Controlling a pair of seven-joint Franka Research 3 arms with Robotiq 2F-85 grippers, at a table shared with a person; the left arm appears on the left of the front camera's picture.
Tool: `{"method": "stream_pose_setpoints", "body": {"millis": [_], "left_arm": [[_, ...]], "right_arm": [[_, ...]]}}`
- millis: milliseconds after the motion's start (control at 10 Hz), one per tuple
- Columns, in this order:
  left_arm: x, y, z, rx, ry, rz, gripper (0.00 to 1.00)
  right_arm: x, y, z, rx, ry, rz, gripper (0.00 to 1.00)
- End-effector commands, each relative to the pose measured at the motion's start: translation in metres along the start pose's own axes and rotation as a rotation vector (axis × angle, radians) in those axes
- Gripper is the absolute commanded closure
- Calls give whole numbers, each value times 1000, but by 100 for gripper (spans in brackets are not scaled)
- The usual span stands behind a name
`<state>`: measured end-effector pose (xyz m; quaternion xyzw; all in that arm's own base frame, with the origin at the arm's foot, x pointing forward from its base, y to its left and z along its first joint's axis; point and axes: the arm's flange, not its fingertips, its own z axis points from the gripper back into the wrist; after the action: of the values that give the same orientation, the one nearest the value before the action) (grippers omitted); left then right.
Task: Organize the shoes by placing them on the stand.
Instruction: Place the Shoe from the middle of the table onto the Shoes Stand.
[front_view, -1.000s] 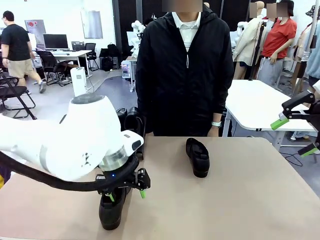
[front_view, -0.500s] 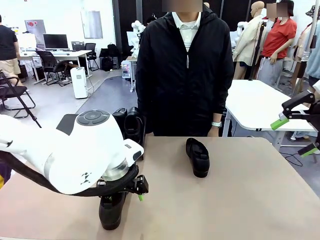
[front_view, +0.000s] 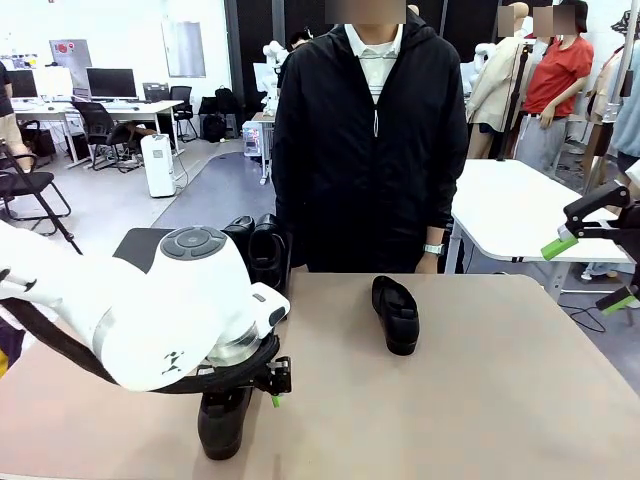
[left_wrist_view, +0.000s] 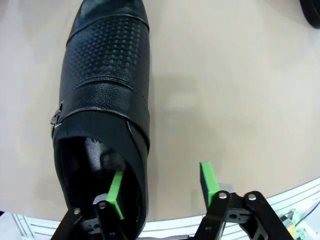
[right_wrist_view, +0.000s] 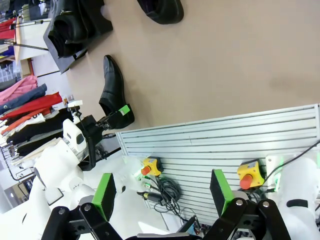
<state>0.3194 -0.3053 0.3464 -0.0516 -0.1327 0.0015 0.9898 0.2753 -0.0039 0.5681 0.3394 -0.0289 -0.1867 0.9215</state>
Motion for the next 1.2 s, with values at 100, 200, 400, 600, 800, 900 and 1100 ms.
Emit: {"method": "stream_pose_setpoints", "body": {"millis": [100,200,400,600,800,900,1100], "left_arm": [[4,-5,-7,18,-30,14,100],[4,-4,-7,15,-31,12,100],[6,-2,-5,4,-29,6,100],[8,2,-3,-1,-26,7,100],[10,8,1,-2,-32,16,100],[11,12,8,-27,-26,-1,100],[8,28,47,-156,25,-113,100]], "right_arm": [[2,2,3,25,7,17,0],[2,2,3,25,7,17,0],[2,2,3,25,7,17,0],[2,2,3,25,7,17,0],[2,2,3,25,7,17,0],[2,2,3,25,7,17,0],[2,2,3,25,7,17,0]]}}
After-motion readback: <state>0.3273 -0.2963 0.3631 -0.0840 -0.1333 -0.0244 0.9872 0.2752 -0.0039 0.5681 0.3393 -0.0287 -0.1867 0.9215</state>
